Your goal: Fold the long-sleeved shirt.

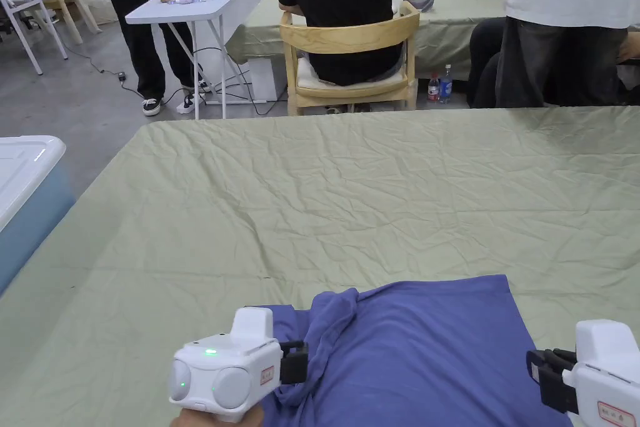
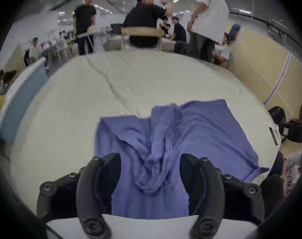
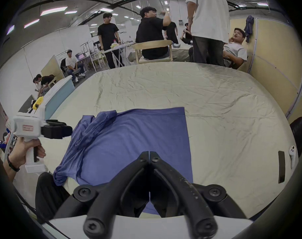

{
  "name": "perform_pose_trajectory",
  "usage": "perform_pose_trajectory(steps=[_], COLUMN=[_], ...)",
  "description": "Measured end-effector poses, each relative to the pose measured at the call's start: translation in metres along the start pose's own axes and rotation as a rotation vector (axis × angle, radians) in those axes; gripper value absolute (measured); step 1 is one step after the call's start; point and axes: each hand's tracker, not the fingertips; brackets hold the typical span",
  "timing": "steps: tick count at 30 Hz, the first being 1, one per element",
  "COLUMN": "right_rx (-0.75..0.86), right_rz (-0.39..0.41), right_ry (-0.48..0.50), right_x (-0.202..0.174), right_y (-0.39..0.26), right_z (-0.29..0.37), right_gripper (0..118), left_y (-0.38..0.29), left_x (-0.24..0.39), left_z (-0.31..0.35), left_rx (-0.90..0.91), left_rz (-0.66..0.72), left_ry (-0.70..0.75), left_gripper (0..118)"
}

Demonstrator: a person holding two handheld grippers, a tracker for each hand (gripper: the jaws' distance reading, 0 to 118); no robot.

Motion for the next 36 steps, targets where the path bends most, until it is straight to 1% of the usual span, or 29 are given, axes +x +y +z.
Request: perform_pose_trajectory(steps=[3, 4, 5, 6, 7, 10, 12, 15, 18, 21, 22, 24, 25, 27, 28, 29, 31, 32, 34, 36], right_rx=[0.024, 0.032, 0.04, 0.046, 0.049, 0.057, 0.058, 0.055, 0.049, 0.036, 0.032, 0.028, 0.024, 0.017, 0.009, -0.001, -0.021, -0.032, -0.054, -0.082], right_rz=[0.006, 0.009, 0.012, 0.015, 0.015, 0.017, 0.022, 0.024, 0.025, 0.028, 0.03, 0.033, 0.032, 0.028, 0.028, 0.029, 0.03, 0.028, 0.028, 0.031], right_ry=[-0.001, 0.0, 0.001, 0.003, 0.003, 0.01, 0.01, 0.013, 0.019, 0.014, 0.013, 0.008, 0.007, 0.008, 0.007, 0.005, -0.001, -0.003, -0.006, -0.014], right_x=[-0.003, -0.005, -0.007, -0.01, -0.011, -0.015, -0.018, -0.02, -0.021, -0.02, -0.02, -0.018, -0.016, -0.014, -0.013, -0.013, -0.011, -0.01, -0.008, -0.006], right_y=[0.004, 0.004, 0.005, 0.005, 0.005, 0.004, 0.002, 0.0, 0.0, 0.001, 0.001, 0.002, 0.002, 0.002, 0.003, 0.003, 0.003, 0.003, 0.004, 0.004], right_z=[0.007, 0.01, 0.013, 0.015, 0.017, 0.019, 0.018, 0.017, 0.016, 0.012, 0.01, 0.006, 0.003, -0.003, -0.007, -0.012, -0.023, -0.028, -0.04, -0.054], right_gripper=[1, 1, 1, 1, 1, 1, 1, 1, 1, 1, 1, 1, 1, 1, 1, 1, 1, 1, 1, 1], left_y=[-0.002, -0.003, -0.005, -0.008, -0.011, -0.022, -0.028, -0.029, -0.027, -0.015, -0.009, 0.006, 0.011, 0.022, 0.028, 0.034, 0.047, 0.051, 0.06, 0.071], left_x=[-0.012, -0.015, -0.019, -0.024, -0.029, -0.033, -0.033, -0.037, -0.038, -0.041, -0.045, -0.058, -0.063, -0.063, -0.065, -0.07, -0.08, -0.084, -0.092, -0.098], left_z=[0.035, 0.043, 0.052, 0.061, 0.068, 0.083, 0.088, 0.087, 0.084, 0.072, 0.065, 0.045, 0.037, 0.02, 0.012, 0.002, -0.021, -0.032, -0.055, -0.083], left_rx=[0.039, 0.048, 0.051, 0.053, 0.057, 0.064, 0.06, 0.035, 0.021, -0.03, -0.083, -0.136, -0.148, -0.164, -0.161, -0.16, -0.175, -0.184, -0.17, -0.196], left_rz=[0.027, 0.043, 0.05, 0.054, 0.062, 0.067, 0.063, 0.079, 0.07, 0.066, 0.067, 0.128, 0.151, 0.086, 0.09, 0.106, 0.171, 0.185, 0.201, 0.206], left_ry=[0.051, 0.071, 0.07, 0.063, 0.062, 0.08, 0.094, 0.056, 0.049, 0.031, -0.004, -0.092, -0.106, -0.053, -0.037, -0.04, -0.033, -0.033, -0.042, -0.037], left_gripper=[73, 69, 60, 42, 31, 7, 1, 0, 0, 0, 0, 0, 0, 0, 1, 8, 61, 75, 71, 71])
